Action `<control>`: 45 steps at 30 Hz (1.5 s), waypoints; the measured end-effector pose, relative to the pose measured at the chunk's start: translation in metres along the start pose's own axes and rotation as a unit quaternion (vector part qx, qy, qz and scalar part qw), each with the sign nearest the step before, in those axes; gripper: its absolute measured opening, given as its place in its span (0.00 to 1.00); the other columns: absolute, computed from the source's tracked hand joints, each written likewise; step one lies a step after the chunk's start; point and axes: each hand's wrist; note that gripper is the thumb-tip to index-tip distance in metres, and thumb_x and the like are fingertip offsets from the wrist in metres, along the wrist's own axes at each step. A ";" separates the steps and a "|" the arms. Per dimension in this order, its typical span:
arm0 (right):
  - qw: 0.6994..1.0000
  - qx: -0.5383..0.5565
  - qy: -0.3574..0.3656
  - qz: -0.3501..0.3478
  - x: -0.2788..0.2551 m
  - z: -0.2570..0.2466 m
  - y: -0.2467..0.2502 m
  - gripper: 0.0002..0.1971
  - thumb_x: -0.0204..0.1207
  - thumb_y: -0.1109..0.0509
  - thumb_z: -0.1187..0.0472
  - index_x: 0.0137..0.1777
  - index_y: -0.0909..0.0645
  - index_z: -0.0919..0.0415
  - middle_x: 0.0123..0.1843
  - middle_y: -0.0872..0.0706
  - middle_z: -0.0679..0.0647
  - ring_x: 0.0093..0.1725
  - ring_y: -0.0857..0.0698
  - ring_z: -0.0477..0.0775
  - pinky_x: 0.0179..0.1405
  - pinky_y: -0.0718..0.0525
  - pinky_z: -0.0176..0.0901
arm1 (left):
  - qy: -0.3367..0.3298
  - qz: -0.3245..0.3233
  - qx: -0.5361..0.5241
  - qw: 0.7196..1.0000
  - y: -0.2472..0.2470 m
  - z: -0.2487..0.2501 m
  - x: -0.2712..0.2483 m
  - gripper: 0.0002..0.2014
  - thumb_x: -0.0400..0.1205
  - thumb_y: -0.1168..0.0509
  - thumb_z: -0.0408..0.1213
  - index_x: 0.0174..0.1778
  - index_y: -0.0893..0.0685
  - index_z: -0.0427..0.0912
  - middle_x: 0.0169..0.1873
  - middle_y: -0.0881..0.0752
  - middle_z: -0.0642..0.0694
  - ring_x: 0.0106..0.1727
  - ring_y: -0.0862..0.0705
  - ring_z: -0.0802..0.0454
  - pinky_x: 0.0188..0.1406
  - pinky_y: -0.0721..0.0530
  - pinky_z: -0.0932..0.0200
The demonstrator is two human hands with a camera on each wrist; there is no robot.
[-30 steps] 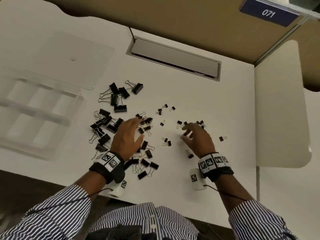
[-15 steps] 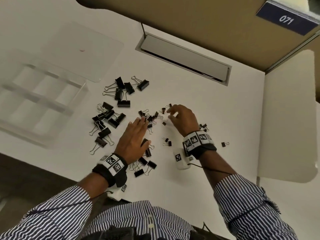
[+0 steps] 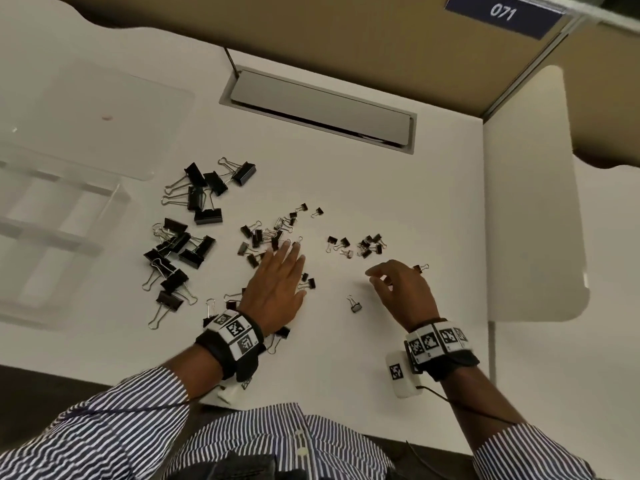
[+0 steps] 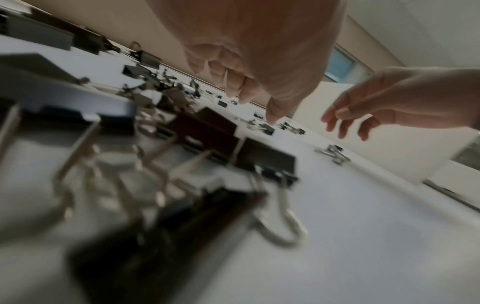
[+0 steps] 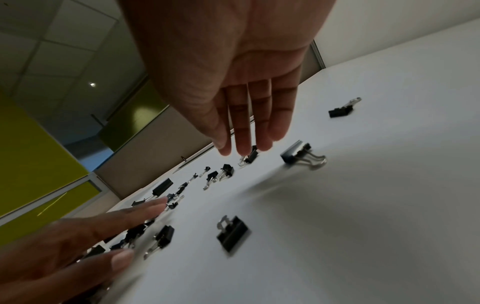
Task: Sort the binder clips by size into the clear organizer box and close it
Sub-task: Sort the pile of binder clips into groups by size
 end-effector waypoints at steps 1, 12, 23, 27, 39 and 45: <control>1.000 -0.002 0.002 0.003 -0.001 0.001 -0.001 0.05 0.80 0.31 0.56 0.52 0.14 0.47 0.48 0.14 0.42 0.40 0.17 0.43 0.42 0.17 0.44 | 0.003 -0.003 -0.001 1.000 0.000 0.004 -0.003 0.32 0.81 0.35 0.50 0.78 0.28 0.34 0.82 0.36 0.35 0.84 0.41 0.38 0.80 0.38 0.36; 0.999 -0.003 0.041 0.003 0.018 -0.009 -0.010 0.08 0.80 0.32 0.57 0.54 0.13 0.48 0.52 0.13 0.43 0.44 0.19 0.43 0.42 0.23 0.38 | 0.003 -0.059 0.033 0.998 -0.009 0.025 -0.035 0.34 0.84 0.41 0.52 0.81 0.33 0.33 0.82 0.38 0.33 0.84 0.41 0.38 0.83 0.43 0.36; 1.000 -0.010 0.026 -0.014 0.017 -0.001 -0.003 0.10 0.81 0.34 0.58 0.56 0.13 0.48 0.54 0.14 0.43 0.50 0.15 0.48 0.43 0.22 0.39 | -0.006 -0.135 0.075 0.988 -0.012 0.049 -0.001 0.45 0.85 0.56 0.65 0.84 0.64 0.33 0.83 0.67 0.34 0.84 0.68 0.39 0.82 0.60 0.37; 0.999 -0.031 0.023 -0.035 0.016 -0.008 -0.005 0.14 0.80 0.34 0.59 0.62 0.15 0.45 0.56 0.15 0.45 0.55 0.16 0.49 0.46 0.19 0.41 | 0.012 -0.139 0.095 0.986 -0.007 0.046 0.021 0.46 0.84 0.58 0.67 0.84 0.63 0.34 0.84 0.66 0.34 0.84 0.68 0.36 0.81 0.59 0.33; 0.982 -0.151 0.036 -0.107 0.017 -0.034 -0.028 0.29 0.76 0.37 0.69 0.76 0.24 0.46 0.58 0.23 0.55 0.58 0.24 0.59 0.42 0.17 0.52 | 0.013 -0.125 0.076 0.989 -0.002 0.029 0.024 0.44 0.85 0.56 0.65 0.85 0.60 0.35 0.85 0.61 0.35 0.85 0.65 0.39 0.83 0.59 0.37; 0.993 -0.105 0.018 -0.051 0.011 -0.025 -0.018 0.24 0.74 0.38 0.69 0.67 0.17 0.50 0.58 0.19 0.51 0.60 0.20 0.57 0.42 0.14 0.53 | 0.014 -0.085 0.053 0.995 0.004 0.028 0.040 0.41 0.85 0.57 0.63 0.86 0.57 0.38 0.85 0.58 0.36 0.86 0.62 0.39 0.83 0.56 0.37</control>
Point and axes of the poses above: each hand's wrist, its own x-axis towards the middle knuckle, its own y-axis out of the back of the hand, z = x × y
